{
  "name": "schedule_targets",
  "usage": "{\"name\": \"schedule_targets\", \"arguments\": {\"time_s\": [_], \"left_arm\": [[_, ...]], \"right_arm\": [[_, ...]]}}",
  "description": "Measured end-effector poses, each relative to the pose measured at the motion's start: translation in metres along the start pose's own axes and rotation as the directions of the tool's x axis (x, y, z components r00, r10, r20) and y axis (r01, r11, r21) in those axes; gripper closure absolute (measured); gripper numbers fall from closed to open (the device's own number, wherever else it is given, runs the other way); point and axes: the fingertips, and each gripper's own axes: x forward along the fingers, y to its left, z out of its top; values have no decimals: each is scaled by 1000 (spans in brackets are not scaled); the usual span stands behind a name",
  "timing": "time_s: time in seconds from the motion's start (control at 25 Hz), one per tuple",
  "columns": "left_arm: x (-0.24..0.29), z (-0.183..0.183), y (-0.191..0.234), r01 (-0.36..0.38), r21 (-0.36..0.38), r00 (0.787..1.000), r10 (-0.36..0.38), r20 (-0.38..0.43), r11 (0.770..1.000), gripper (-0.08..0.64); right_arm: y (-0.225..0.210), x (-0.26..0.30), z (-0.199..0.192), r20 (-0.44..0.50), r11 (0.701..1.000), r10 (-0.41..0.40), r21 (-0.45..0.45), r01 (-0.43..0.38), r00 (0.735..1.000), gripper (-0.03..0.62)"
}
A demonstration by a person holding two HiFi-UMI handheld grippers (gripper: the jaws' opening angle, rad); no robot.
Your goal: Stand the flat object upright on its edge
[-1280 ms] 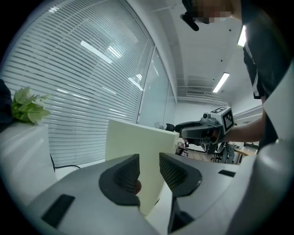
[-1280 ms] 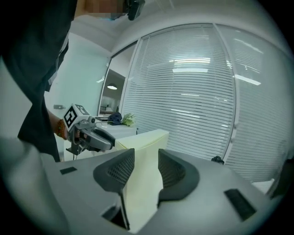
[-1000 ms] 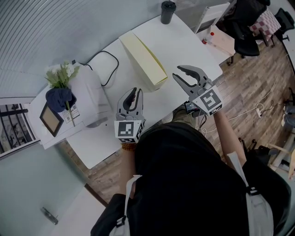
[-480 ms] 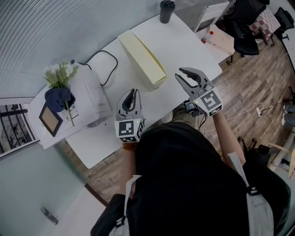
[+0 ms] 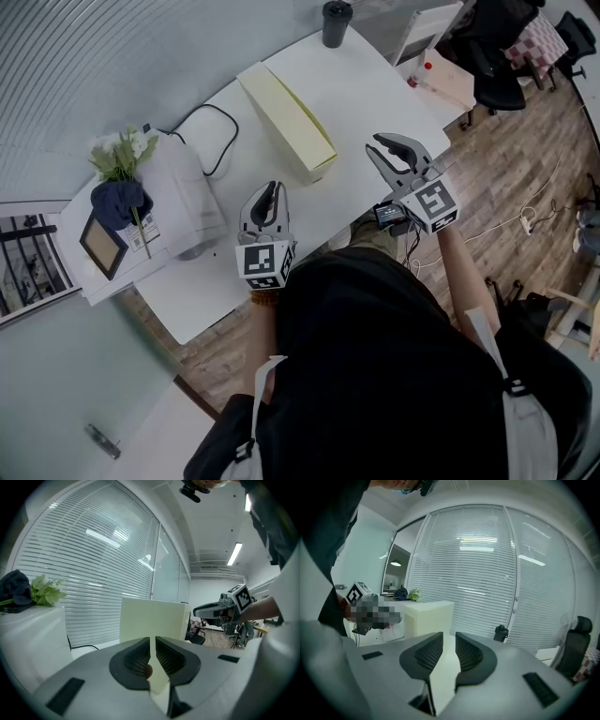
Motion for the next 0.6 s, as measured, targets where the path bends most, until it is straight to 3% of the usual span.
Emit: {"name": "schedule_targets", "arguments": {"time_s": [0.6], "left_arm": [[-1,-4,2,-7,-5,1000,7,-10,1000,520]], "right_arm": [[0,0,-2,-12,1000,-3,-16,3,1000,520]]}}
